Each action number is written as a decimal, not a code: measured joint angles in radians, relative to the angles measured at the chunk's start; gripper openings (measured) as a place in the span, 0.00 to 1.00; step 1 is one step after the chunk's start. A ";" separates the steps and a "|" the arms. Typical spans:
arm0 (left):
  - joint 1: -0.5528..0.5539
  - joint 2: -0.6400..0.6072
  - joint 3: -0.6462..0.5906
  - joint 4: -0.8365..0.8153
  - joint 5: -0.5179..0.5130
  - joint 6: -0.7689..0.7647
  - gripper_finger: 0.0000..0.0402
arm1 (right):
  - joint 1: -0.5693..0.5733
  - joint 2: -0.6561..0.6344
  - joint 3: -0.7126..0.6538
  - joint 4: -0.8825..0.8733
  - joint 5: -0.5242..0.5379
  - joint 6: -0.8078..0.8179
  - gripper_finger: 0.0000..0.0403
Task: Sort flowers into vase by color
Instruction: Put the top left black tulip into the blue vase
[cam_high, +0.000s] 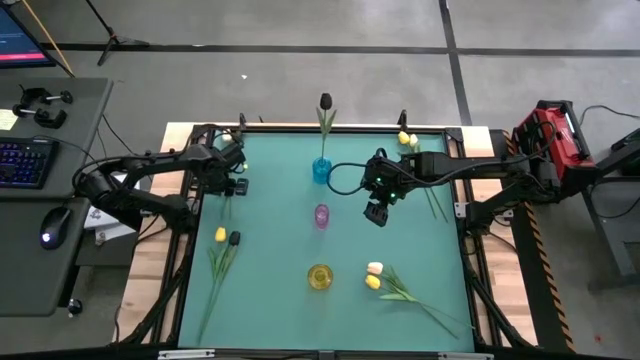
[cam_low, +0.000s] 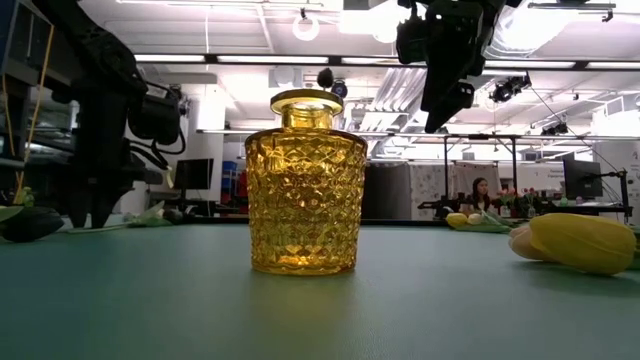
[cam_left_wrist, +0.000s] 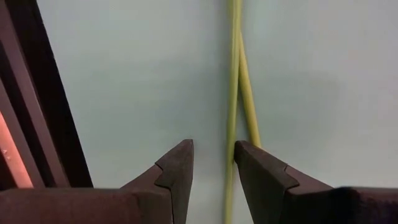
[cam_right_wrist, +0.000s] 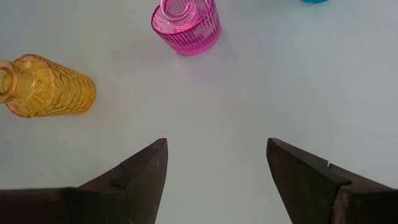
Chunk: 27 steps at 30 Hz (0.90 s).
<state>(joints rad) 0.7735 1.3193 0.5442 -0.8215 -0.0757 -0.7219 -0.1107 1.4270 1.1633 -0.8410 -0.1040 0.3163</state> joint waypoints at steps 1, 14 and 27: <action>0.002 0.000 0.000 0.002 -0.001 0.000 0.29 | 0.000 0.000 0.000 0.000 0.000 -0.001 0.65; 0.006 0.002 -0.002 0.087 -0.088 -0.007 0.29 | 0.000 0.000 0.000 0.000 0.000 -0.016 0.65; 0.034 0.038 -0.001 0.241 -0.159 0.009 0.29 | 0.000 0.000 0.000 0.000 0.000 -0.026 0.65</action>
<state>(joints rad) 0.8072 1.3574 0.5433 -0.5804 -0.2349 -0.7127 -0.1108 1.4272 1.1633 -0.8410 -0.1040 0.2901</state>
